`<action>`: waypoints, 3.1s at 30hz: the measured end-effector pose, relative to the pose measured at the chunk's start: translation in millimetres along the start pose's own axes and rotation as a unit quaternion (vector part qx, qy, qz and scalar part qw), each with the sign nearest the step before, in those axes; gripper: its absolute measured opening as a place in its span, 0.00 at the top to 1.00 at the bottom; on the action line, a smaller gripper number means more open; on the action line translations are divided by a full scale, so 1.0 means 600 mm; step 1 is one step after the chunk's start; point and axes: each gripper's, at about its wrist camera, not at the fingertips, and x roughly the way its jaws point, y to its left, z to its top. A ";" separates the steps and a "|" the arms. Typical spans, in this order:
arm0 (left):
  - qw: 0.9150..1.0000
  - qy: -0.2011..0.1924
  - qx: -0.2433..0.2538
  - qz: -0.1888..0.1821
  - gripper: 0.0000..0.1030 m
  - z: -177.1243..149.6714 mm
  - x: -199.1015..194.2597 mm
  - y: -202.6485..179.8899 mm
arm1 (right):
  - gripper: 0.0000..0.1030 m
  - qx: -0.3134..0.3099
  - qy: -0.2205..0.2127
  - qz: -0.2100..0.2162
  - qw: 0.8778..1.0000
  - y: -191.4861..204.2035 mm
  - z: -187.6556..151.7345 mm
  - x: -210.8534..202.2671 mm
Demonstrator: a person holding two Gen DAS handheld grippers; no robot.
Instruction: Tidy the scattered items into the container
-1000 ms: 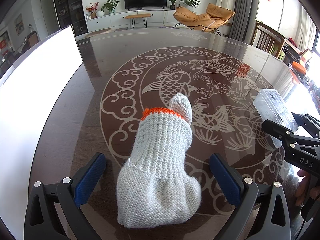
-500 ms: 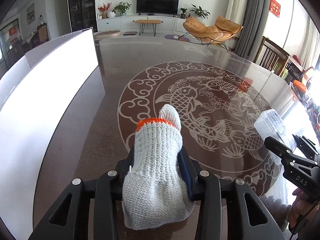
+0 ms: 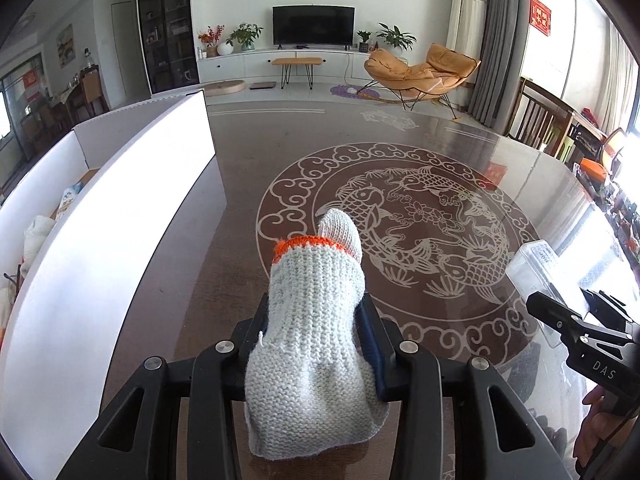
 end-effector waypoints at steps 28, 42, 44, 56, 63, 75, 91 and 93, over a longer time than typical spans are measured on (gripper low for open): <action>0.979 -0.013 -0.185 0.081 0.61 0.094 -0.132 0.505 | 0.40 -0.207 -0.062 0.215 0.952 0.595 0.263 0.024; 0.962 0.060 -0.246 0.107 0.01 0.069 -0.014 0.558 | 0.38 -0.178 0.151 0.190 0.954 0.670 0.271 0.282; 0.959 0.050 -0.255 0.118 0.01 0.067 -0.031 0.556 | 0.38 -0.177 0.123 0.179 0.960 0.659 0.277 0.258; 0.939 -0.004 -0.275 0.207 0.00 0.021 -0.213 0.438 | 0.38 -0.184 0.087 0.193 0.960 0.569 0.181 0.079; 0.940 -0.048 -0.251 0.228 0.00 0.021 -0.290 0.376 | 0.38 -0.238 0.103 0.173 0.950 0.552 0.115 0.048; 0.931 -0.099 -0.235 0.261 0.00 0.024 -0.367 0.332 | 0.38 -0.257 0.058 0.161 0.951 0.581 0.135 -0.027; 0.923 -0.110 -0.239 0.282 0.00 0.019 -0.412 0.321 | 0.38 -0.263 0.055 0.167 0.949 0.591 0.152 -0.059; 0.923 -0.115 -0.246 0.272 0.00 0.020 -0.414 0.322 | 0.38 -0.265 0.057 0.170 0.948 0.597 0.160 -0.060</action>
